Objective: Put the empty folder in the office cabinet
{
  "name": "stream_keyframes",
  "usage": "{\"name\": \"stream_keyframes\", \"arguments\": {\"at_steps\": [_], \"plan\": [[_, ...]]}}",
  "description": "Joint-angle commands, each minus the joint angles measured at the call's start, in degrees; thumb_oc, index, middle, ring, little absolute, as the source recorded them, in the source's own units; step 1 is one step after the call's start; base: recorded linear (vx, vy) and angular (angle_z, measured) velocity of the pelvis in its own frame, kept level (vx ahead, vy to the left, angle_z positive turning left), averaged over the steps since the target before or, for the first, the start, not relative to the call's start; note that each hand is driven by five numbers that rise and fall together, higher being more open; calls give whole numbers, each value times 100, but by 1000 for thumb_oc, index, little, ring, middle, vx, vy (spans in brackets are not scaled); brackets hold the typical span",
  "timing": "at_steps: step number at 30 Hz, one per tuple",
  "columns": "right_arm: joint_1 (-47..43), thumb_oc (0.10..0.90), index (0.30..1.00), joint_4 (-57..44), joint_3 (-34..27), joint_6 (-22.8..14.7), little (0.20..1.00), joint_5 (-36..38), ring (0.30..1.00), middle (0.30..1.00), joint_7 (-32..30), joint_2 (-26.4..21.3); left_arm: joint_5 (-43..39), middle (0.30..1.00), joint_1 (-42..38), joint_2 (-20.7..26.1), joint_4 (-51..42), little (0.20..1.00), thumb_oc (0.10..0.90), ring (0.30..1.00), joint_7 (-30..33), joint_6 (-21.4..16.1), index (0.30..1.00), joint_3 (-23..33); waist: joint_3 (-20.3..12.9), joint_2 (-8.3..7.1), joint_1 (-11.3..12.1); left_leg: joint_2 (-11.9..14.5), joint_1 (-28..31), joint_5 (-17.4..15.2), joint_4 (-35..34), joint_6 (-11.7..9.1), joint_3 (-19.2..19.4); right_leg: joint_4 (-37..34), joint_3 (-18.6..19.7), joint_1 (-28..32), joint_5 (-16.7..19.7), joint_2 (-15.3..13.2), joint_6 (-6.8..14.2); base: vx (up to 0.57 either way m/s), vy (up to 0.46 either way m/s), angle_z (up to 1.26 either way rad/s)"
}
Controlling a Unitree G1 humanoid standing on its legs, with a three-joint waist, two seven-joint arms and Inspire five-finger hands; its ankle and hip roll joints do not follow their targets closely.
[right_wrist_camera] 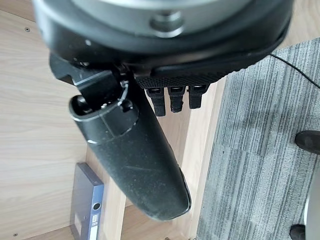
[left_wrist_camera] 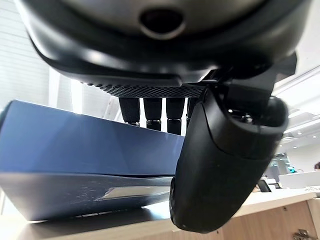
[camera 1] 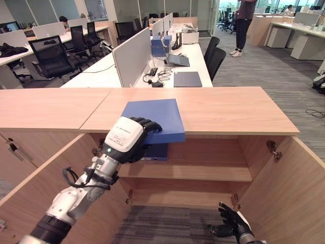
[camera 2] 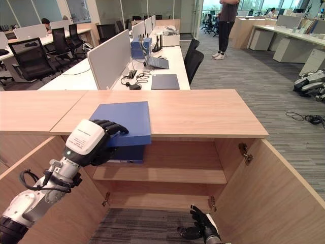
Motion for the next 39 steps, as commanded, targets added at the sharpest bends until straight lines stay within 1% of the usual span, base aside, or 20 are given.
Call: {"name": "stream_keyframes", "arguments": {"at_steps": [1, 5, 8, 10, 13, 15, 16, 17, 18, 19, 22, 25, 29, 30, 32, 33, 34, 35, 36, 39], "plan": [[-568, 800, 900, -242, 43, -375, 900, 13, 900, 900, -52, -35, -321, 300, -495, -14, 16, 300, 400, 300, -56, 69, 300, 355, 87, -118, -64, 291, -106, -182, -13, -394, -275, 60, -248, 358, -348, -353, 522, -47, 6, 2], [-579, 800, 900, -223, 35, -367, 900, 6, 900, 900, -65, -19, -383, 300, -409, -87, -96, 300, 400, 300, -54, 65, 300, 454, 69, -128, -46, 302, -75, -251, -13, -400, -289, 58, -244, 392, -406, -349, 526, 8, -1, 0], [-610, 800, 900, -234, 24, -366, 900, 18, 900, 900, -69, -13, -454, 300, -371, -130, -191, 300, 400, 300, -43, 51, 300, 546, 86, -138, -31, 290, -106, -181, -13, -389, -292, 67, -243, 366, -351, -353, 513, 6, 0, 0], [-621, 800, 900, -227, 27, -358, 900, 18, 900, 900, -69, -4, -503, 300, -337, -157, -263, 300, 400, 300, -56, 40, 300, 600, 69, -139, -24, 296, -77, -251, -13, -396, -296, 62, -239, 397, -409, -351, 516, 16, -3, 0], [-647, 800, 900, -222, 21, -347, 900, 38, 900, 900, -86, 38, -1041, 300, -223, -488, -530, 300, 400, 300, -144, -75, 300, 772, 90, -160, -2, 294, -111, -168, -13, -385, -301, 68, -243, 367, -348, -355, 495, -40, -3, 0], [-687, 800, 900, -194, 4, -327, 900, 50, 900, 900, -119, 84, -1706, 300, -76, -866, -889, 300, 400, 300, -224, -205, 300, 986, 87, -171, 4, 294, -122, -157, -13, -379, -304, 67, -241, 355, -338, -357, 485, -30, 0, 0], [-718, 800, 900, -152, -5, -312, 900, 64, 900, 900, -126, 107, -2103, 300, 27, -1058, -1095, 300, 400, 300, -278, -256, 300, 1114, 74, -170, 11, 298, -91, -230, -13, -381, -307, 64, -233, 381, -397, -349, 487, 0, 0, 0], [-743, 800, 900, -133, 4, -306, 900, 75, 900, 900, -139, 114, -2525, 300, 44, -1215, -1204, 300, 400, 300, -267, -296, 300, 1188, 87, -172, 13, 291, -122, -154, -13, -369, -306, 70, -230, 347, -331, -355, 473, 0, 0, 0], [-793, 800, 900, -112, 14, -297, 900, 127, 900, 900, -160, 139, -3406, 300, 18, -1490, -1396, 300, 400, 300, -219, -410, 300, 1271, 87, -176, 17, 284, -130, -151, -13, -361, -300, 68, -234, 342, -324, -358, 465, -72, 0, 0], [-831, 800, 900, -119, 31, -285, 900, 153, 900, 900, -166, 141, -3964, 300, -3, -1638, -1541, 300, 400, 300, -287, -484, 300, 1322, 97, -168, 16, 286, -133, -145, -13, -356, -300, 73, -229, 339, -322, -357, 459, -31, -6, 2], [-930, 800, 900, -161, 48, -257, 900, 229, 900, 900, -151, 132, -5488, 300, -77, -1918, -1833, 300, 400, 300, -695, -646, 300, 1356, 108, -161, 24, 287, -141, -138, -13, -345, -304, 78, -225, 339, -322, -355, 441, 0, 0, 0], [-1016, 800, 900, -187, 77, -230, 900, 251, 900, 900, -115, 89, -6666, 300, -137, -2043, -2048, 300, 400, 300, -1047, -684, 300, 1457, 119, -141, 25, 279, -141, -140, -13, -337, -309, 85, -221, 337, -326, -352, 436, 0, 0, 0], [-1047, 800, 900, -162, 143, -199, 900, 229, 900, 900, -32, 71, -7547, 300, -208, -2083, -2328, 300, 400, 300, -1412, -718, 300, 1483, 113, -119, 43, 275, -138, -145, -13, -334, -317, 86, -222, 350, -333, -358, 430, 0, 0, 0], [-1049, 800, 900, -160, 144, -199, 900, 229, 900, 900, -31, 71, -7557, 300, -207, -2082, -2328, 300, 400, 300, -1422, -718, 300, 1488, 115, -120, 41, 275, -138, -145, -13, -334, -318, 86, -223, 350, -334, -358, 430, 0, 0, 0], [-1064, 800, 900, -83, 202, -202, 900, 219, 900, 900, 27, 95, -8100, 300, -241, -2103, -2485, 300, 400, 300, -1649, -790, 300, 1557, 109, -112, 61, 274, -132, -151, -13, -337, -326, 85, -223, 364, -339, -367, 431, 0, 0, 0], [-1065, 800, 900, -82, 202, -202, 900, 219, 900, 900, 27, 96, -8101, 300, -241, -2103, -2484, 300, 400, 300, -1650, -790, 300, 1558, 110, -112, 61, 274, -131, -151, -13, -337, -326, 85, -223, 364, -339, -367, 431, 0, 0, 0], [-1076, 800, 900, -41, 257, -197, 900, 184, 900, 900, 75, 104, -8963, 300, -197, -2217, -2610, 300, 400, 300, -2064, -810, 300, 1480, 112, -96, 72, 262, -127, -153, -13, -333, -325, 83, -224, 379, -338, -369, 433, 0, 0, 0], [-1076, 800, 900, -41, 258, -198, 900, 184, 900, 900, 75, 103, -8979, 300, -196, -2216, -2604, 300, 400, 300, -2081, -812, 300, 1485, 111, -95, 71, 263, -127, -154, -13, -333, -325, 83, -224, 379, -338, -369, 433, 0, 0, 0], [-1078, 800, 900, -34, 274, -189, 900, 160, 900, 900, 88, 105, -9362, 300, -132, -2256, -2638, 300, 400, 300, -2282, -762, 300, 1415, 110, -85, 72, 262, -126, -153, -13, -331, -322, 83, -228, 381, -339, -371, 437, 0, 0, 0], [-1069, 800, 900, -23, 319, -165, 900, 173, 900, 900, 103, 133, -9918, 300, 1, -2285, -2593, 300, 400, 300, -2499, -674, 300, 1276, 131, -69, 77, 257, -118, -160, -13, -327, -324, 80, -211, 394, -339, -377, 441, 0, 0, 0]]}}
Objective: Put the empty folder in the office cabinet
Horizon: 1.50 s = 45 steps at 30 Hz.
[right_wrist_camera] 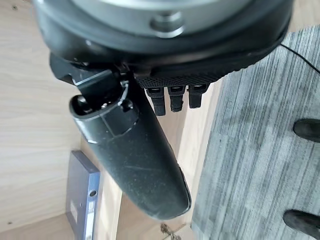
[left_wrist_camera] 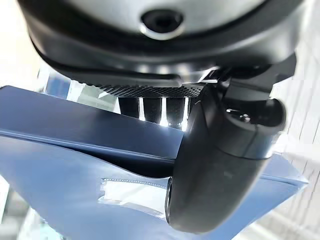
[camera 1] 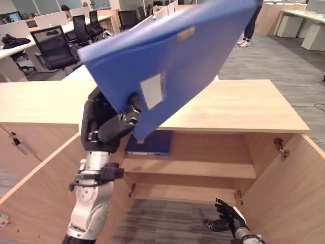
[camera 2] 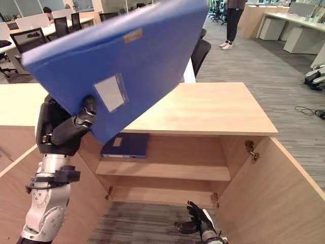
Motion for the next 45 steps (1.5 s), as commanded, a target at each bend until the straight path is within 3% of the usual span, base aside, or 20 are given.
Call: {"name": "stream_keyframes", "arguments": {"at_steps": [1, 5, 6, 9, 11, 12, 15, 18, 26, 30, 39, 45], "plan": [[-711, 800, 900, -84, 182, -348, 900, 196, 900, 900, 43, 36, -757, 300, -634, 37, -494, 300, 400, 300, -406, -569, 300, 222, -70, -171, 49, 256, -19, -178, -15, -348, -287, 80, -188, 446, -334, -375, 427, 41, -7, 0], [-687, 800, 900, -285, 149, -339, 900, 531, 900, 900, 134, 67, -1091, 300, -296, 73, -317, 300, 400, 300, -487, -388, 300, 176, -43, -151, 63, 252, 29, -250, -15, -345, -304, 81, -195, 487, -383, -378, 440, 23, -3, 0], [-663, 800, 900, -463, 152, -328, 900, 1183, 900, 900, 354, 162, -1232, 300, -144, 67, -237, 300, 400, 300, -561, -295, 300, 170, -30, -148, 77, 247, 22, -242, -15, -343, -312, 83, -189, 484, -382, -380, 439, 0, 0, 0], [-646, 800, 900, -614, 151, -306, 900, 1672, 900, 900, 508, 210, -1324, 300, -84, 52, -185, 300, 400, 300, -596, -246, 300, 161, -26, -147, 84, 245, 20, -238, -15, -341, -311, 84, -191, 484, -381, -380, 438, 0, 0, 0], [-597, 800, 900, -1310, 452, -96, 900, 3605, 900, 900, 1275, 328, -1668, 300, 80, 113, -39, 300, 400, 300, -763, -79, 300, 20, 2, -168, 127, 242, 9, -217, -15, -353, -305, 95, -187, 467, -370, -384, 446, 0, 0, 0], [-590, 800, 900, -1318, 455, -93, 900, 3615, 900, 900, 1276, 321, -1673, 300, 84, 114, -36, 300, 400, 300, -768, -79, 300, 22, -1, -167, 125, 242, 10, -218, -15, -353, -305, 95, -187, 468, -371, -384, 446, 0, 0, 0], [-545, 800, 900, -2042, 762, 113, 900, 4706, 900, 900, 1757, 286, -1944, 300, 264, 186, 45, 300, 400, 300, -976, 104, 300, -89, 3, -186, 159, 247, 5, -209, -15, -361, -296, 99, -175, 454, -364, -387, 459, 0, 0, 0], [-538, 800, 900, -2703, 920, 160, 900, 5269, 900, 900, 2104, 96, -2163, 300, 493, 296, 232, 300, 400, 300, -1281, 277, 300, -113, -7, -199, 168, 255, 6, -200, -15, -369, -277, 109, -173, 446, -368, -390, 464, 0, 0, 0], [-721, 800, 900, -3495, 1120, 37, 900, 6084, 900, 900, 2330, 113, -2414, 300, 711, 432, 878, 300, 400, 300, -1938, 698, 300, -124, -65, -190, 132, 258, 26, -200, -15, -359, -250, 120, -139, 421, -357, -402, 470, 0, 0, 0], [-1094, 800, 900, -3860, 1356, -73, 900, 6216, 900, 900, 2427, 146, -2335, 300, 646, 755, 1005, 300, 400, 300, -2428, 959, 300, -312, -102, -175, 114, 266, 24, -201, -15, -357, -235, 129, -115, 396, -338, -417, 473, 0, 0, 0], [-1601, 800, 900, -4221, 1596, -244, 900, 6145, 900, 900, 2411, 182, -2261, 300, 570, 1202, 1012, 300, 400, 300, -2886, 1134, 300, -594, -142, -179, 130, 275, -6, -200, -15, -344, -199, 130, -96, 356, -306, -424, 481, 0, 0, 0], [-1747, 800, 900, -4354, 1656, -343, 900, 6218, 900, 900, 2347, 290, -2259, 300, 576, 1188, 1046, 300, 400, 300, -2907, 1146, 300, -636, -158, -181, 131, 265, -22, -196, -15, -336, -189, 127, -78, 332, -291, -424, 480, 0, 0, 0]]}}
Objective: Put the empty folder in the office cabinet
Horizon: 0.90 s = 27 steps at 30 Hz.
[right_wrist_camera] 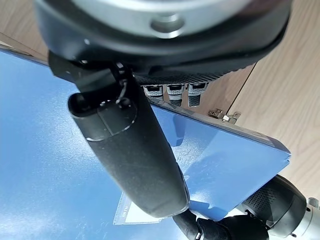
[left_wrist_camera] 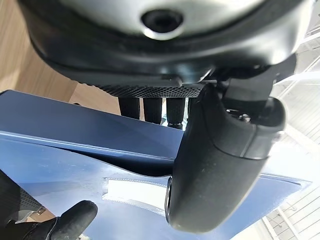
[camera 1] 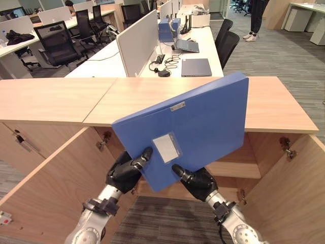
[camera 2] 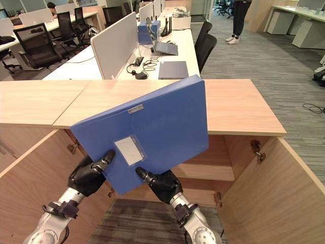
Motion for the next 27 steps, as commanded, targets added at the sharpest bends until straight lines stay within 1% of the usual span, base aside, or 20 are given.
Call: {"name": "stream_keyframes", "arguments": {"at_steps": [1, 6, 11, 12, 17, 19, 22, 27], "plan": [[-970, 800, 900, -1270, 224, -516, 900, 256, 900, 900, 396, 479, -38, 300, -719, 356, -376, 300, 400, 300, -503, -243, 300, -179, -247, -235, -7, 264, -35, -188, -16, -362, -223, 127, -97, 343, -262, -425, 466, 0, 0, 0], [-1146, 800, 900, -1403, 213, -638, 900, 315, 900, 900, 306, 598, 6, 300, -724, 226, -308, 300, 400, 300, -457, -237, 300, -272, -259, -229, -13, 261, -47, -191, -16, -353, -216, 124, -93, 327, -252, -432, 465, 0, 0, 0], [-1268, 800, 900, -1397, 78, -773, 900, 382, 900, 900, 195, 711, -4, 300, -666, 133, -283, 300, 400, 300, -440, -193, 300, -339, -265, -223, -10, 258, -45, -202, -16, -344, -214, 120, -87, 328, -251, -432, 463, 0, 0, 0], [-1325, 800, 900, -1394, 13, -855, 900, 452, 900, 900, 139, 797, -13, 300, -641, 29, -261, 300, 400, 300, -404, -177, 300, -373, -262, -221, -4, 252, -52, -203, -16, -342, -206, 119, -81, 329, -253, -428, 457, 0, 0, 0], [-1436, 800, 900, -1408, -162, -1008, 900, 528, 900, 900, -22, 947, -36, 300, -593, -282, -128, 300, 400, 300, -280, -183, 300, -396, -264, -227, 2, 246, -59, -210, -16, -329, -215, 118, -79, 323, -252, -424, 454, -3, 0, -2], [-1553, 800, 900, -1411, -319, -1117, 900, 584, 900, 900, -98, 1064, -20, 300, -533, -519, 3, 300, 400, 300, -184, -183, 300, -399, -274, -224, 18, 238, -60, -220, -16, -319, -218, 119, -71, 324, -254, -422, 446, 0, 0, 0], [-1600, 800, 900, -1420, -436, -1206, 900, 627, 900, 900, -146, 1107, 66, 300, -462, -551, 13, 300, 400, 300, -170, -182, 300, -394, -278, -229, 37, 237, -63, -224, -16, -312, -225, 115, -72, 330, -248, -427, 445, 0, 0, 0], [-1593, 800, 900, -1469, -490, -1223, 900, 625, 900, 900, -178, 1115, 211, 300, -459, -546, 49, 300, 400, 300, -199, -152, 300, -377, -283, -235, 49, 243, -74, -222, -16, -309, -220, 113, -91, 319, -247, -423, 446, 0, 0, 0]]}}
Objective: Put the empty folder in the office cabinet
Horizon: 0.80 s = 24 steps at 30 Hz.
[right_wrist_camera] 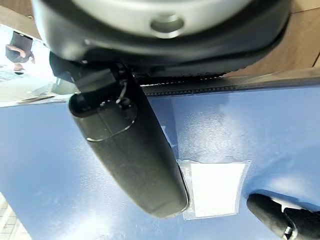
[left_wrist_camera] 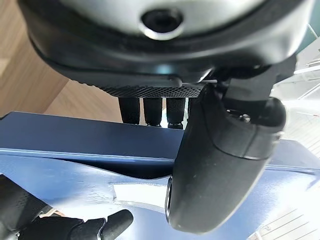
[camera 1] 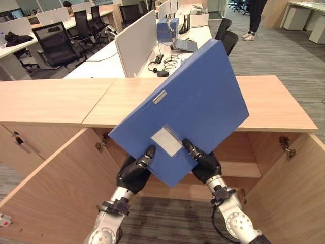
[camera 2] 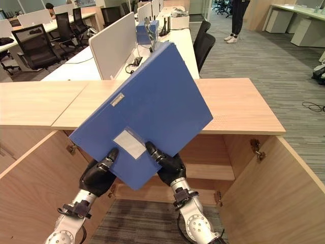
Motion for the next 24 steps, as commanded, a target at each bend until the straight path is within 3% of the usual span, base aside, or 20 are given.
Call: {"name": "stream_keyframes", "arguments": {"at_steps": [1, 6, 7, 8, 9, 10, 11, 24], "plan": [[-1062, 800, 900, -1342, -249, -438, 900, 59, 900, 900, 369, 683, 302, 300, -345, 446, -278, 300, 400, 300, -230, -152, 300, -219, -264, -266, 41, 241, -74, -220, -17, -319, -286, 113, -129, 329, -253, -423, 445, 0, 0, 0], [-1073, 800, 900, -1344, -298, -461, 900, 83, 900, 900, 347, 701, 367, 300, -341, 415, -238, 300, 400, 300, -219, -162, 300, -178, -268, -271, 40, 237, -81, -219, -17, -320, -288, 110, -116, 319, -248, -412, 443, 0, 0, 0], [-1087, 772, 858, -1335, -314, -468, 858, 81, 858, 858, 336, 715, 371, 300, -335, 411, -236, 300, 400, 300, -209, -169, 300, -164, -265, -270, 40, 238, -82, -219, -17, -321, -286, 109, -117, 317, -246, -412, 442, 0, 0, 0], [-1082, 568, 552, -1327, -320, -475, 552, 85, 552, 552, 329, 725, 387, 300, -331, 400, -224, 300, 400, 300, -207, -175, 300, -149, -265, -274, 41, 234, -83, -218, -17, -321, -289, 105, -117, 316, -243, -406, 441, 0, 0, 0], [-1082, 551, 526, -1327, -320, -475, 526, 85, 526, 526, 329, 725, 387, 300, -331, 400, -223, 300, 400, 300, -207, -175, 300, -149, -265, -274, 41, 234, -83, -218, -17, -321, -289, 105, -117, 316, -243, -406, 441, 0, 0, 0], [-1080, 494, 441, -1327, -322, -483, 441, 92, 441, 441, 317, 737, 397, 300, -341, 393, -219, 300, 400, 300, -197, -185, 300, -150, -263, -274, 41, 235, -88, -216, -17, -321, -288, 105, -116, 311, -240, -405, 441, 0, 0, 0], [-1087, 400, 300, -1317, -319, -488, 300, 100, 300, 300, 298, 745, 407, 300, -351, 385, -218, 300, 400, 300, -184, -192, 300, -150, -262, -274, 39, 235, -87, -219, -17, -323, -287, 101, -114, 310, -235, -408, 439, 0, 0, 0], [-1034, 400, 300, -1408, -215, -350, 300, 69, 300, 300, 380, 586, 534, 300, -381, 340, -211, 300, 400, 300, -178, -249, 300, -96, -250, -289, 27, 238, -81, -230, -17, -334, -272, 90, -106, 313, -233, -414, 442, 0, 0, 0]]}}
